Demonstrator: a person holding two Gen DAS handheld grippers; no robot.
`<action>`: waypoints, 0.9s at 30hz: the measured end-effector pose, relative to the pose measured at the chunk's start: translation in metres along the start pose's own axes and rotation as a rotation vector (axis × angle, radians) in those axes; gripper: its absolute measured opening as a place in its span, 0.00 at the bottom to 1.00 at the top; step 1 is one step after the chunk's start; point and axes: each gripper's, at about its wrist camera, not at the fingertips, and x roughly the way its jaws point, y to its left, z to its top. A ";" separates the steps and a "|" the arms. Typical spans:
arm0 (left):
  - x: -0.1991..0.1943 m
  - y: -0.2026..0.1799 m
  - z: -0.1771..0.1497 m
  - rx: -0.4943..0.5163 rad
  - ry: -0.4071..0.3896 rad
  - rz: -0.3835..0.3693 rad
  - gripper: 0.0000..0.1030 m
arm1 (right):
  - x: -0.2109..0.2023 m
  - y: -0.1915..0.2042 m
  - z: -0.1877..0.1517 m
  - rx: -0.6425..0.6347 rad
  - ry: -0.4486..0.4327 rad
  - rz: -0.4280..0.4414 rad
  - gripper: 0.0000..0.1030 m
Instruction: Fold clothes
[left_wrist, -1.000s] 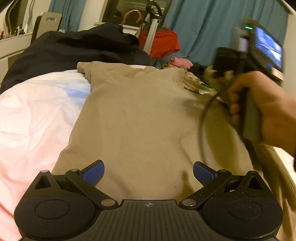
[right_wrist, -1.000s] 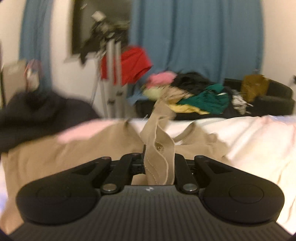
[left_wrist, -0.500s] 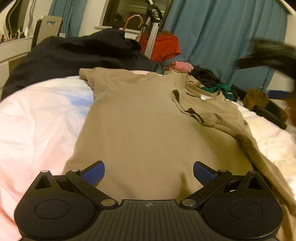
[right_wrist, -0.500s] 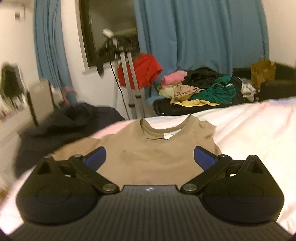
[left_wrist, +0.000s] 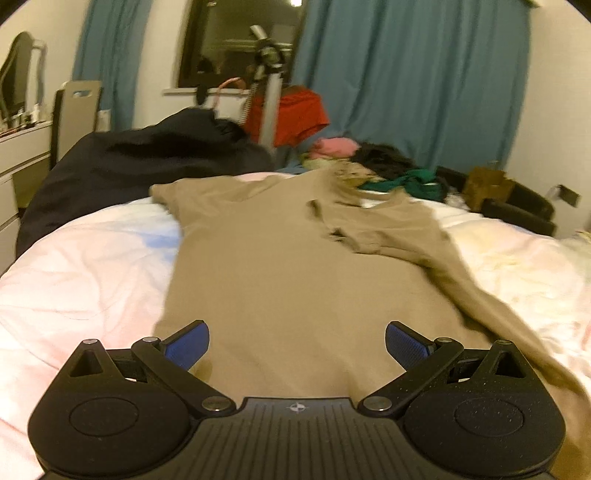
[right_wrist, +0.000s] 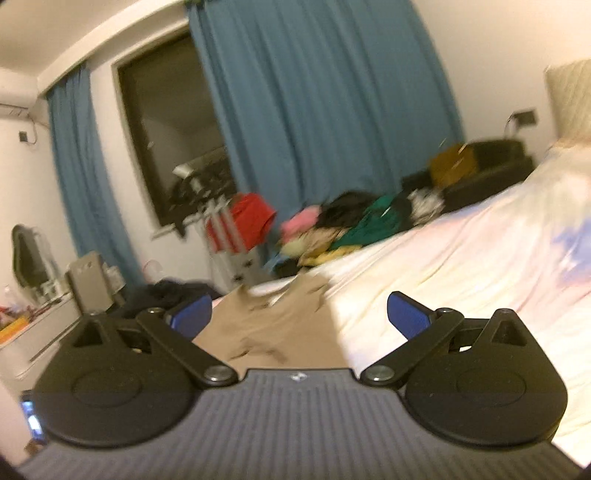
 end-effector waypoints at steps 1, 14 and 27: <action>-0.004 -0.010 0.000 0.013 0.004 -0.023 0.99 | -0.005 -0.010 0.003 0.025 -0.019 -0.003 1.00; 0.017 -0.192 -0.013 0.035 0.270 -0.385 0.80 | -0.016 -0.104 -0.005 0.232 -0.139 -0.182 1.00; 0.080 -0.229 -0.036 0.029 0.466 -0.397 0.06 | -0.004 -0.122 -0.015 0.276 -0.086 -0.186 1.00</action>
